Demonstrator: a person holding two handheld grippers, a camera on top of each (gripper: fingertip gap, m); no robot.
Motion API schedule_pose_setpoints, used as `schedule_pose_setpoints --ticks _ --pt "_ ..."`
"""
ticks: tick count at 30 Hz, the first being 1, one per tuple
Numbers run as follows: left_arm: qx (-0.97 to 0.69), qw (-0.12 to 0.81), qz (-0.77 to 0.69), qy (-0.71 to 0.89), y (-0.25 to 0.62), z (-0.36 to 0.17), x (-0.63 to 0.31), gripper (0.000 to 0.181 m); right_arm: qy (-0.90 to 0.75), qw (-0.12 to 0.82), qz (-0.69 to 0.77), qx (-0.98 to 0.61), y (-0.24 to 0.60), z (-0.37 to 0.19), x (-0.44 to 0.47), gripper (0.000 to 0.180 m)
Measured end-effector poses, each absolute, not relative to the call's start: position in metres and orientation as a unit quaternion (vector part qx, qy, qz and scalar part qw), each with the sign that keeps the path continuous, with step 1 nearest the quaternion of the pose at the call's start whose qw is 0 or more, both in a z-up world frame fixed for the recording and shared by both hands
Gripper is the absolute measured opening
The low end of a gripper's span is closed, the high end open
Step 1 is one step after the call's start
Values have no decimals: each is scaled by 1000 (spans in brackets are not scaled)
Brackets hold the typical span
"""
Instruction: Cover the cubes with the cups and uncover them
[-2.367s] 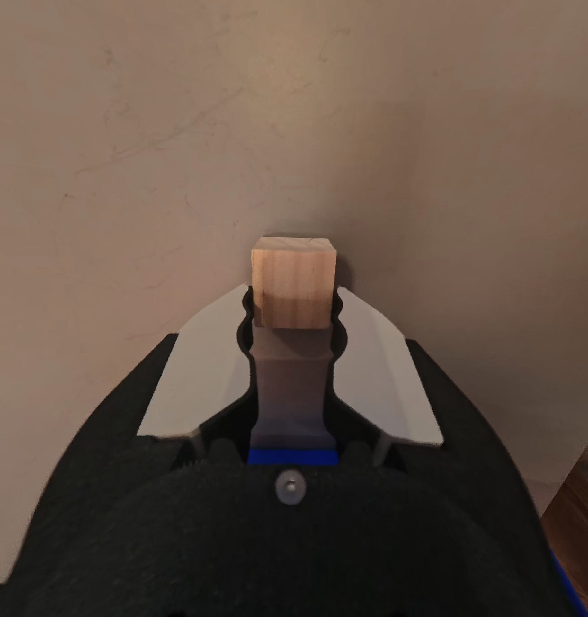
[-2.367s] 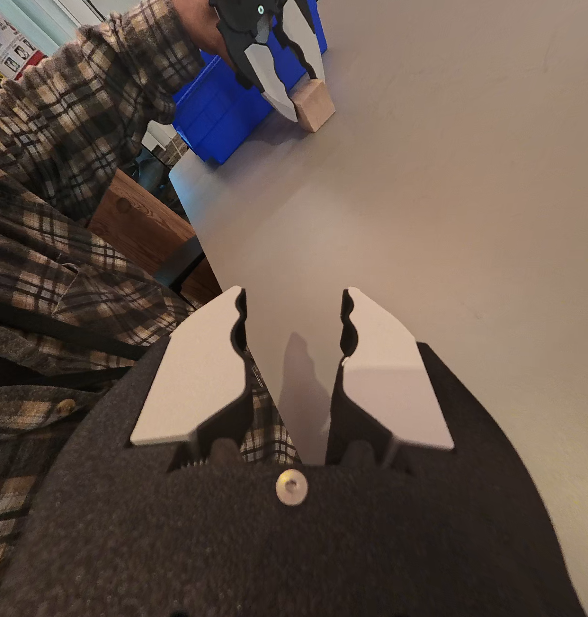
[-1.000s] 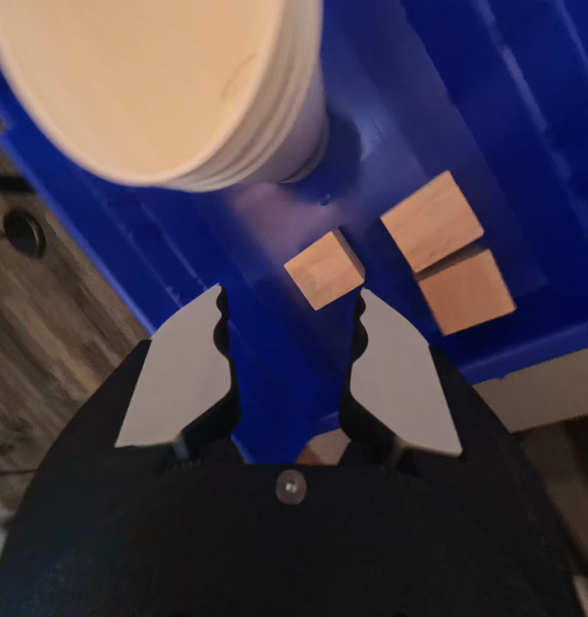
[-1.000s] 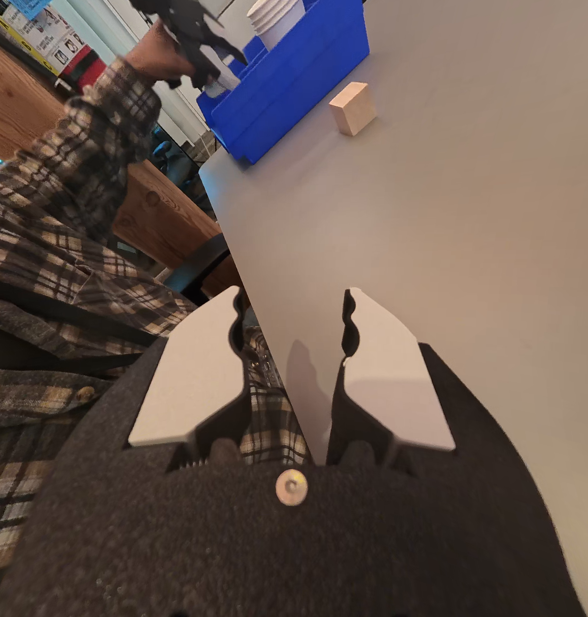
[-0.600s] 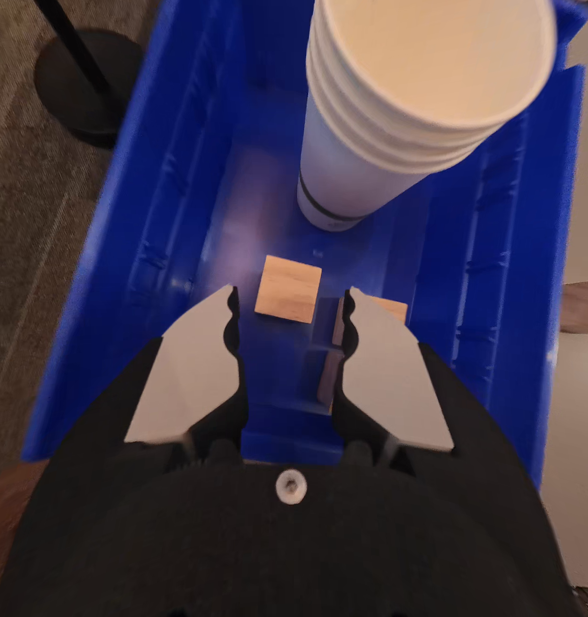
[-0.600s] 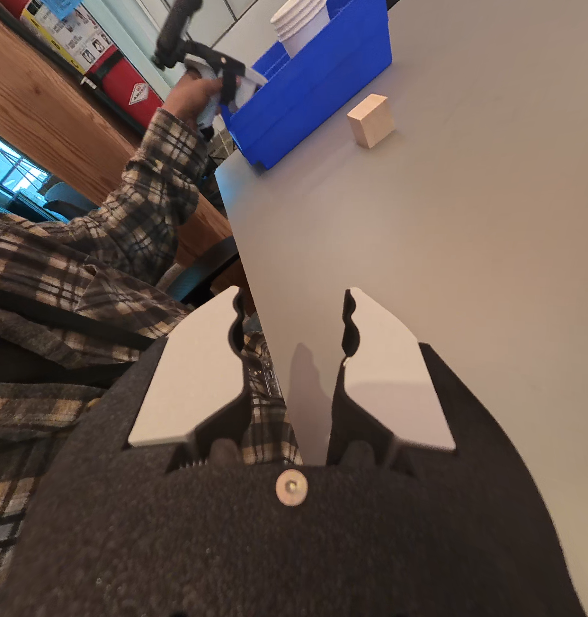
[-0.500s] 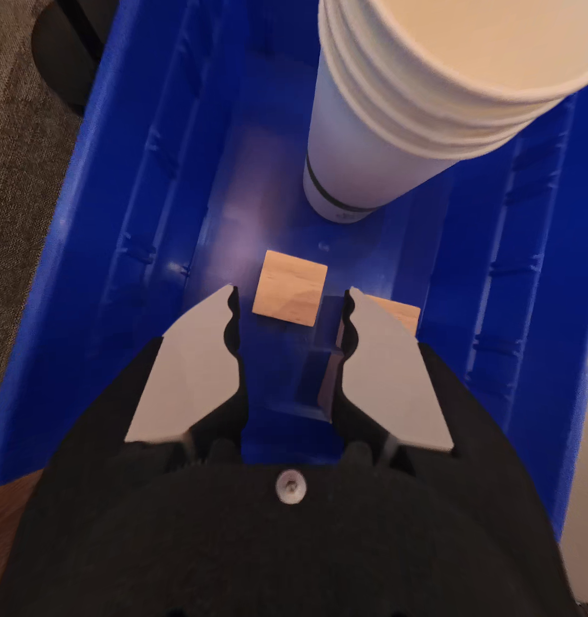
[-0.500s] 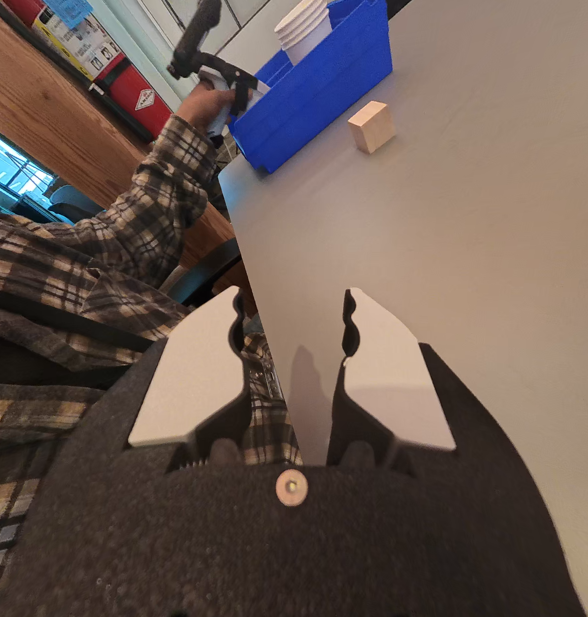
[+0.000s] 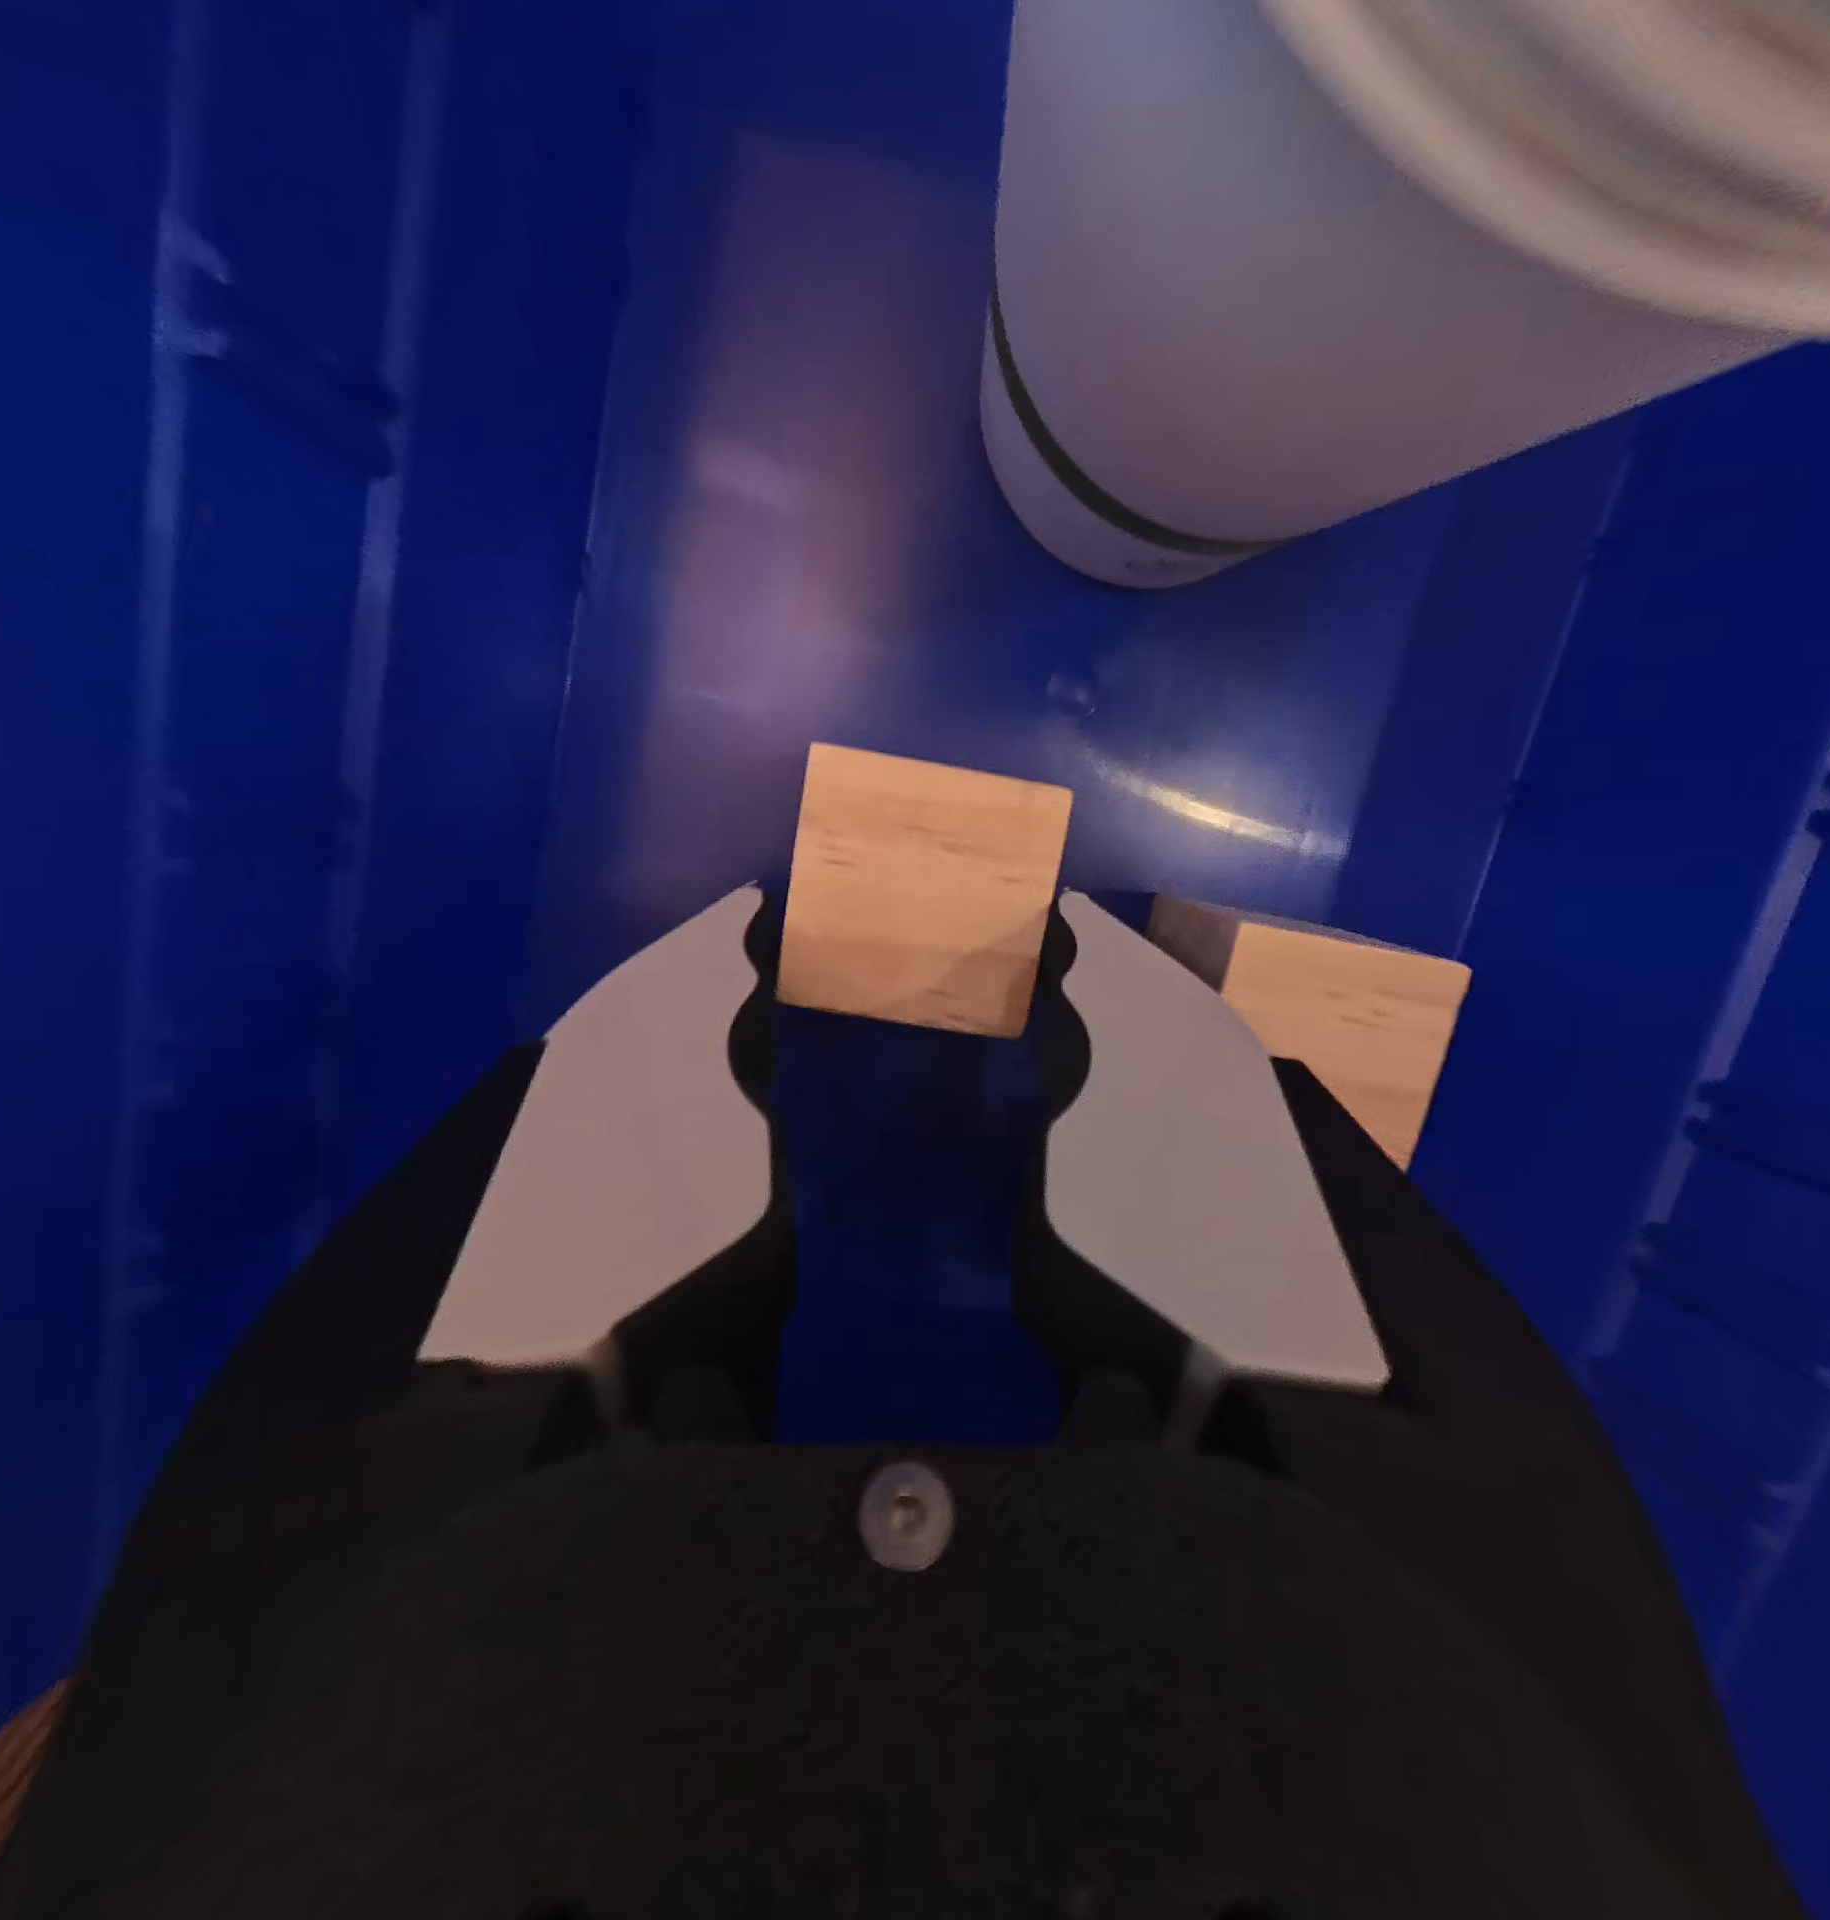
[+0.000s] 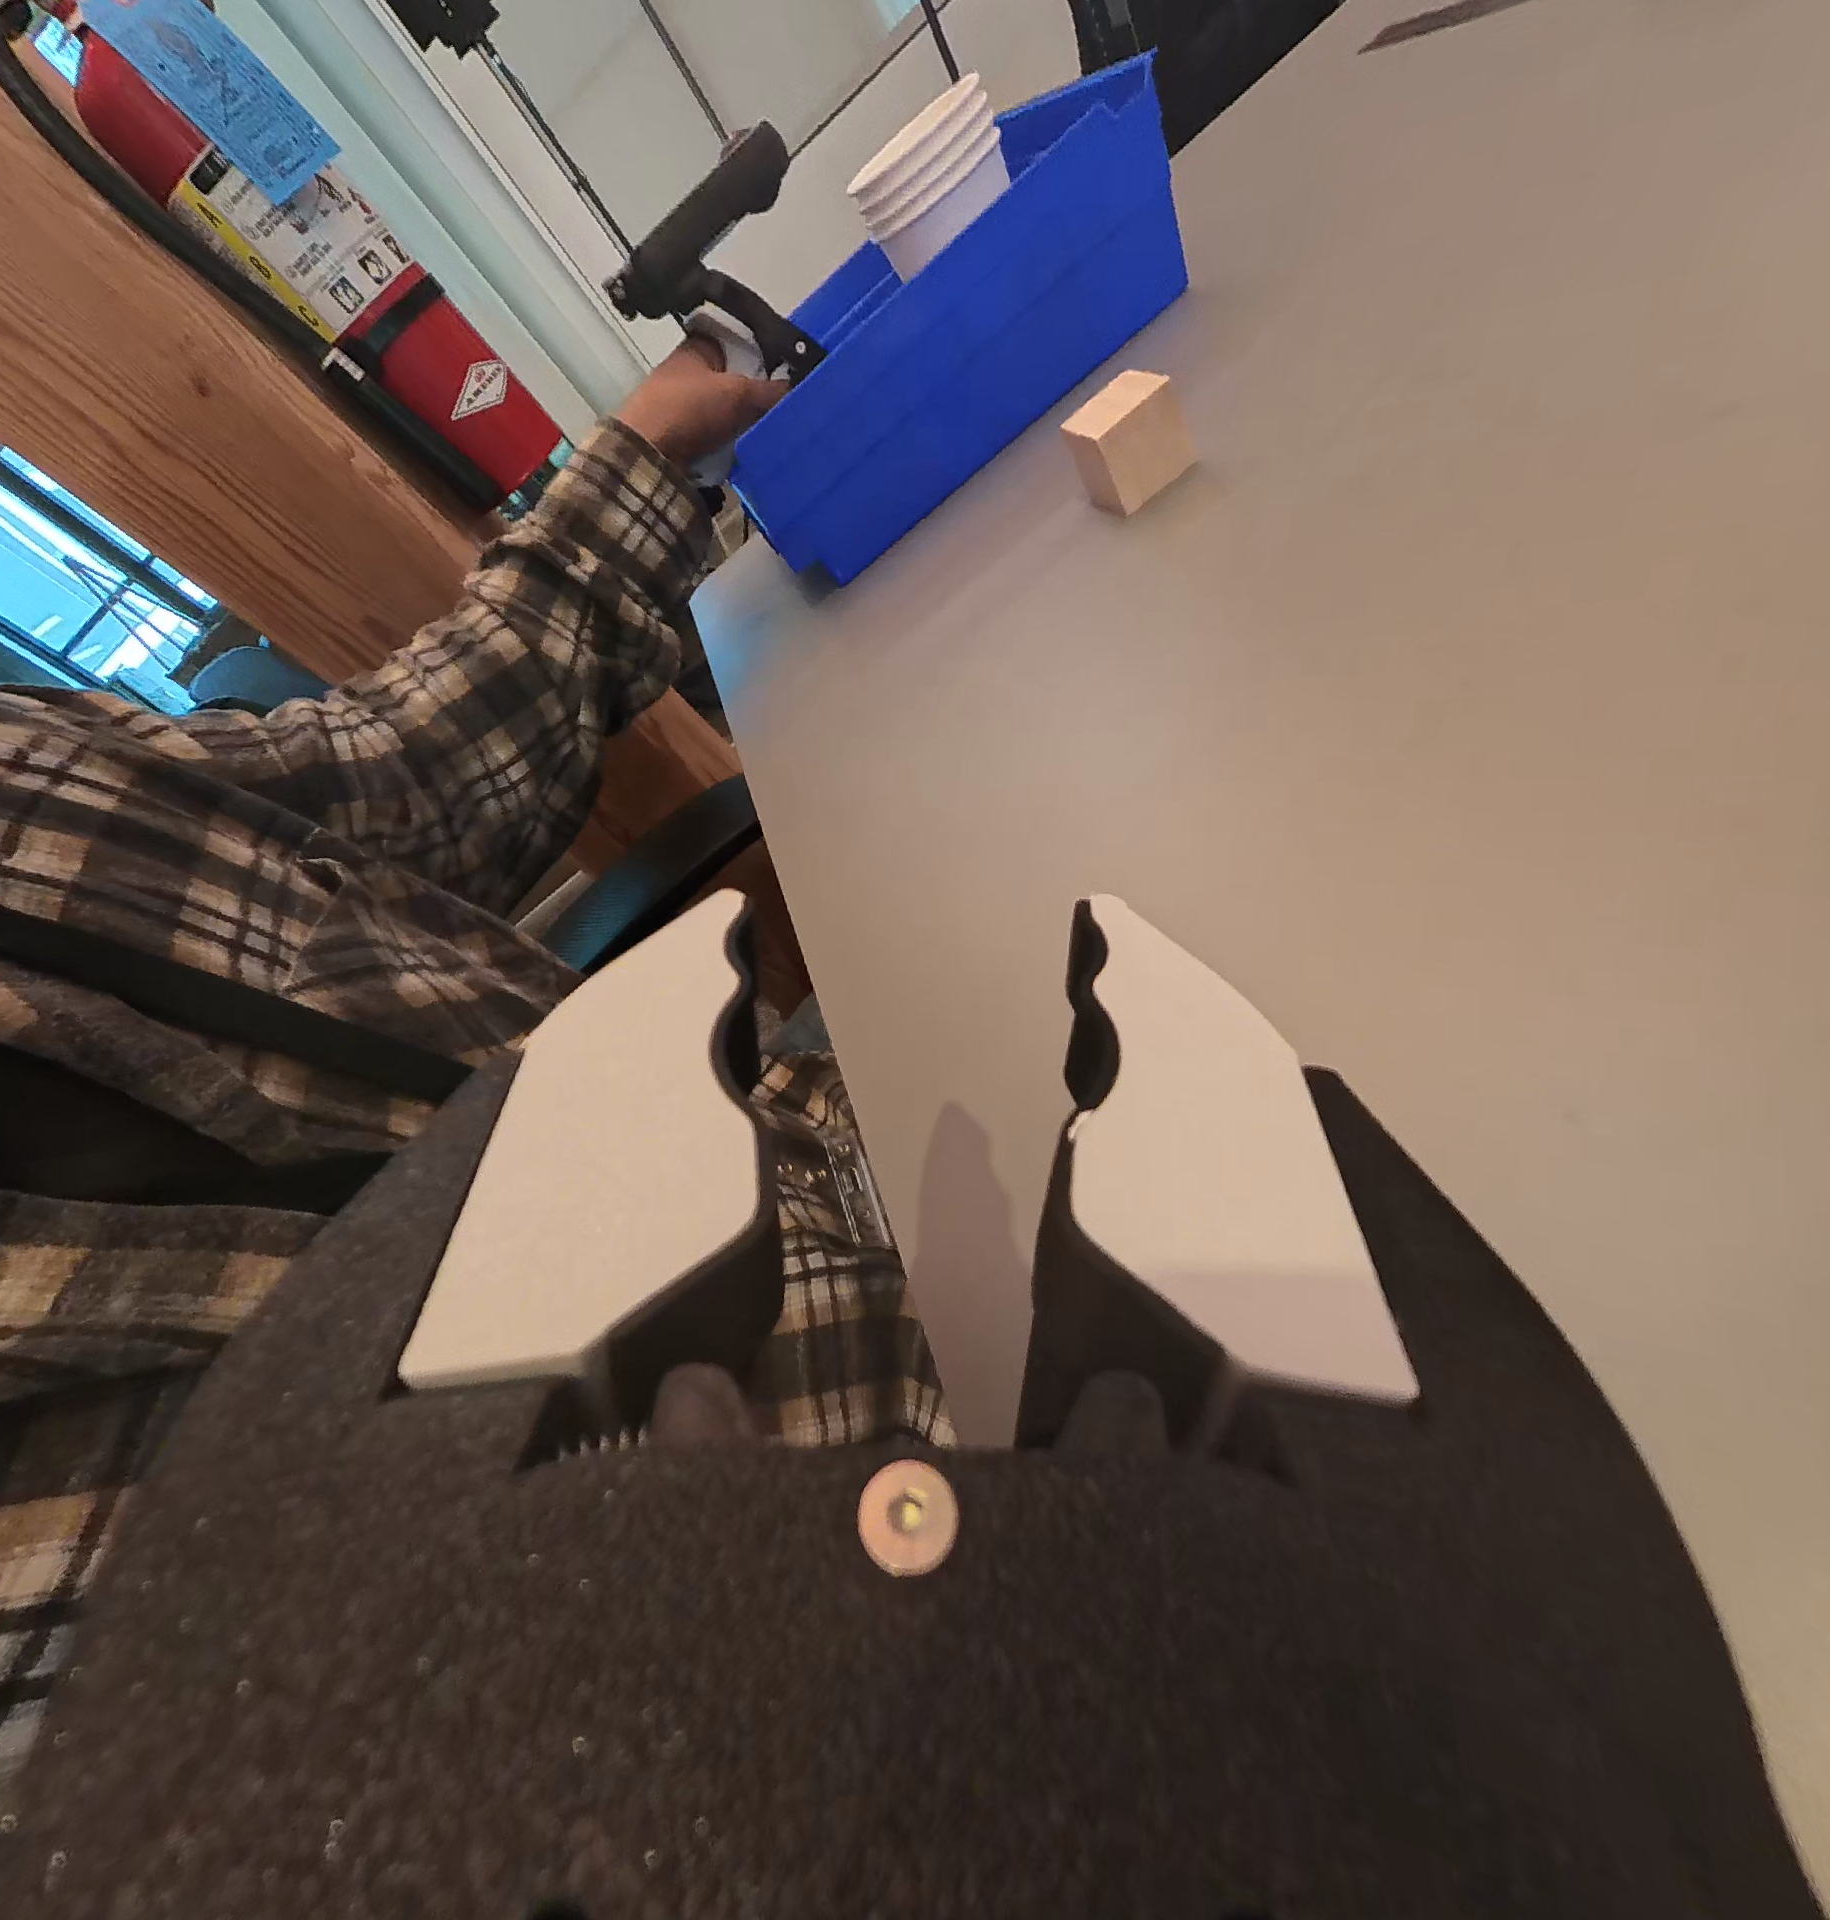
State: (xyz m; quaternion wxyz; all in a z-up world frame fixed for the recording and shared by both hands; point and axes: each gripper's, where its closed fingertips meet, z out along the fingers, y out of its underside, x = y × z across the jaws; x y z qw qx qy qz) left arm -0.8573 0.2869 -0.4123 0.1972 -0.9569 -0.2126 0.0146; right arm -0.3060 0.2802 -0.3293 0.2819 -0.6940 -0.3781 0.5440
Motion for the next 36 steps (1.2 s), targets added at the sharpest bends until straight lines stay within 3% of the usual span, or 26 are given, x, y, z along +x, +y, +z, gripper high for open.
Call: schedule_pose_setpoints --ticks 4,8,11,14,17,23,29,36 --pt "-962 212 20 -170 287 -392 -862 47 -376 290 541 -694 280 -326 -303 56" --pt "-957 278 34 -76 300 -316 -850 47 -375 290 542 -694 278 -325 -302 56" --pt "-941 331 2 64 329 -246 -791 46 -375 292 542 -693 276 -323 -300 55" --pt "-904 321 -17 284 359 -217 -696 46 -370 296 541 -695 274 -319 -296 56" --pt "-860 259 -22 440 387 -243 -613 46 -363 303 530 -704 270 -317 -288 56" --pt "-784 186 -50 589 418 -331 -522 46 -335 324 498 -731 263 -314 -260 55" --pt "-763 153 -76 624 422 -382 -502 46 -326 328 486 -742 261 -313 -248 55" --pt "-773 161 -85 608 423 -401 -496 46 -336 318 489 -740 262 -316 -256 55"
